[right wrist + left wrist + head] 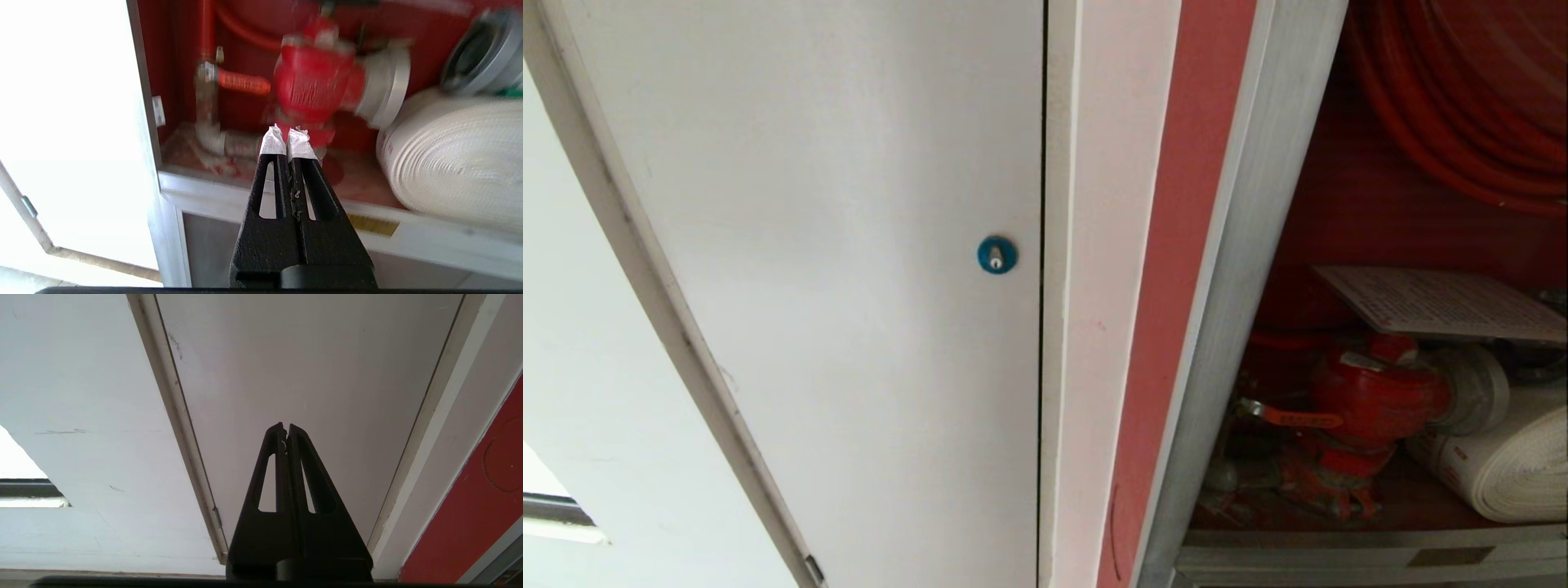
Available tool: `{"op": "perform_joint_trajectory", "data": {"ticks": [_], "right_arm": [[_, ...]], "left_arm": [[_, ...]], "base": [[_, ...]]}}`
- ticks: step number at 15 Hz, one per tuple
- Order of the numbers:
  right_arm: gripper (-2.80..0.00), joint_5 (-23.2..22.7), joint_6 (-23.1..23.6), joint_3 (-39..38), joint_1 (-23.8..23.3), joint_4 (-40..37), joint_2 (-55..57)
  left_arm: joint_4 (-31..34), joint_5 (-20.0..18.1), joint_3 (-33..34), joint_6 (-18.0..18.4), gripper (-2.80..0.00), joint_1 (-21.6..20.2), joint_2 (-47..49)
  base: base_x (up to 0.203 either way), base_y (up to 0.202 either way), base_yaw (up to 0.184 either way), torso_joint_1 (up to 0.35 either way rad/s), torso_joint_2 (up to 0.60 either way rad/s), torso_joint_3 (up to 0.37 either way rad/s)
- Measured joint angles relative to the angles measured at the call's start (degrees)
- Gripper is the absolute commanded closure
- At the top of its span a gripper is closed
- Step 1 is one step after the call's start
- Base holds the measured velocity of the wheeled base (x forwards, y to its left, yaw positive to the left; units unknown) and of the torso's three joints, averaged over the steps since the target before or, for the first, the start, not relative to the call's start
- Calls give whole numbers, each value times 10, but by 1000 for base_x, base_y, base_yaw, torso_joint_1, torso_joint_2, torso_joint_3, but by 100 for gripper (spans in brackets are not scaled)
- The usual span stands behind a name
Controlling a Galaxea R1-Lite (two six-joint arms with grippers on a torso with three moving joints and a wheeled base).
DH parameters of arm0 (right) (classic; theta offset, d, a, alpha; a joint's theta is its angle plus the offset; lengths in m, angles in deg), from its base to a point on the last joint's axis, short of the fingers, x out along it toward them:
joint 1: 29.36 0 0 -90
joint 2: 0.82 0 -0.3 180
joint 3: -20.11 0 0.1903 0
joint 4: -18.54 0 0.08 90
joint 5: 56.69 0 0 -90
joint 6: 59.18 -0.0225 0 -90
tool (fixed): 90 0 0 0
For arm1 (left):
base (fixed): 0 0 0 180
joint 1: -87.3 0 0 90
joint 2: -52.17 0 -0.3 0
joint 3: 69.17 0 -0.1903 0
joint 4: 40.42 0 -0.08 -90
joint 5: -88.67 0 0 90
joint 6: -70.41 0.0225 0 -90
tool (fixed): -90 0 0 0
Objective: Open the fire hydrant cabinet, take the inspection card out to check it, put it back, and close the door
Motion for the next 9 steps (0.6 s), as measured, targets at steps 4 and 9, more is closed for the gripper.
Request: {"op": "perform_joint_trajectory", "data": {"ticks": [4,9], "right_arm": [[0,11,-20,-72,1,52,-34],[0,41,-15,-162,1,152,-41]], "left_arm": [[0,0,0,0,0,0,0],[0,0,0,0,0,0,0]], "base": [[0,0,0,0,0,0],[0,0,0,0,0,0]]}}
